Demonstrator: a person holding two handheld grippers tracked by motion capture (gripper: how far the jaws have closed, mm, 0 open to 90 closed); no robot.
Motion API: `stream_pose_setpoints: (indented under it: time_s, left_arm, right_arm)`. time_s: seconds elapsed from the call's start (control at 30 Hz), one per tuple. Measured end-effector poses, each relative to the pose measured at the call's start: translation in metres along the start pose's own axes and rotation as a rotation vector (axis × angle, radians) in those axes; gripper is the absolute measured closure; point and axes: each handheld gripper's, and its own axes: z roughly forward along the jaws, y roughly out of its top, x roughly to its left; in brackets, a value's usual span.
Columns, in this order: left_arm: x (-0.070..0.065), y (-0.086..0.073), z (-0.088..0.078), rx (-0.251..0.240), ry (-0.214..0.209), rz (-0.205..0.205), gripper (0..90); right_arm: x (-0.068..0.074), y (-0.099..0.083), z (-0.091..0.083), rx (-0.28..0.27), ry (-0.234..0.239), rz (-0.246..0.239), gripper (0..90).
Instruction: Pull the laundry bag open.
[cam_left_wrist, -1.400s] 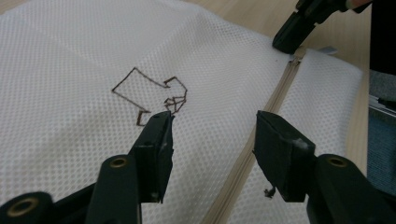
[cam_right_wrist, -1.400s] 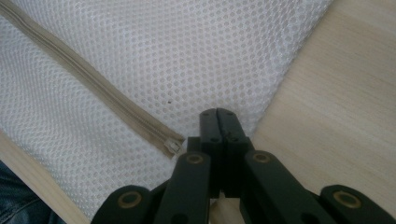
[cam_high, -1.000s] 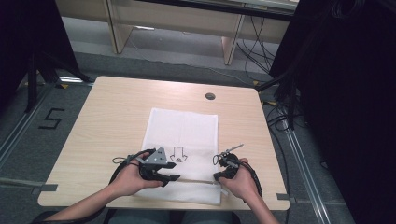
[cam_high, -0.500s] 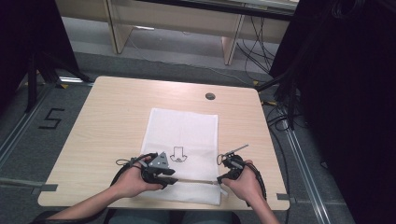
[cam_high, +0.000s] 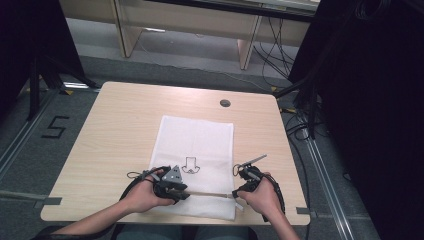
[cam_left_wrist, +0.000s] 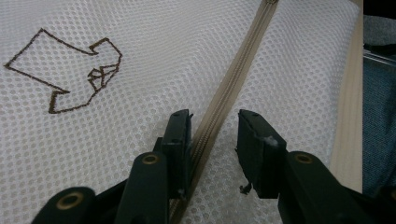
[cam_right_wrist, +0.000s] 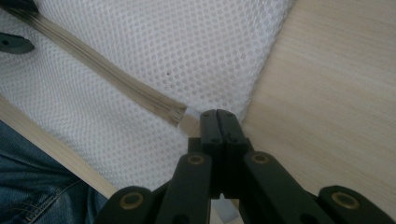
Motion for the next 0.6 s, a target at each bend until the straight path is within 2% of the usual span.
stream_pose_setpoints:
  time_s: [0.03,0.07,0.1,0.23,0.27,0.33,0.47,0.53,0.6]
  left_arm:
    - [0.0,0.0,0.001,-0.006,-0.004,-0.01,64.2]
    - [0.0,-0.001,0.001,-0.006,-0.004,-0.01,64.3]
    - [0.0,-0.001,0.001,-0.006,-0.003,-0.009,64.3]
    - [0.0,-0.001,0.001,-0.005,0.0,-0.007,64.6]
    - [0.0,-0.001,0.001,-0.003,0.001,-0.006,64.6]
    - [0.0,-0.001,0.002,-0.007,-0.001,-0.009,64.7]
    - [0.0,-0.001,0.002,-0.006,-0.001,-0.009,64.8]
    - [0.0,-0.001,0.002,-0.007,-0.001,-0.008,64.9]
    - [0.0,-0.001,0.002,-0.008,-0.003,-0.009,64.8]
  right_arm:
    - [-0.003,0.001,0.0,-0.017,0.01,-0.045,90.0]
    - [-0.003,0.0,0.0,-0.027,0.023,-0.039,90.0]
    - [-0.001,0.0,0.001,-0.042,0.028,-0.012,90.0]
    - [-0.002,-0.001,0.0,-0.05,0.054,0.0,90.0]
    - [0.001,-0.001,-0.001,-0.04,0.072,0.032,90.0]
    - [0.004,0.001,0.0,-0.07,0.079,-0.001,90.0]
    - [0.009,0.003,0.002,-0.084,0.097,0.003,90.0]
    - [0.015,0.006,0.004,-0.096,0.11,-0.031,90.0]
    - [0.02,0.007,0.005,-0.096,0.119,-0.028,90.0]
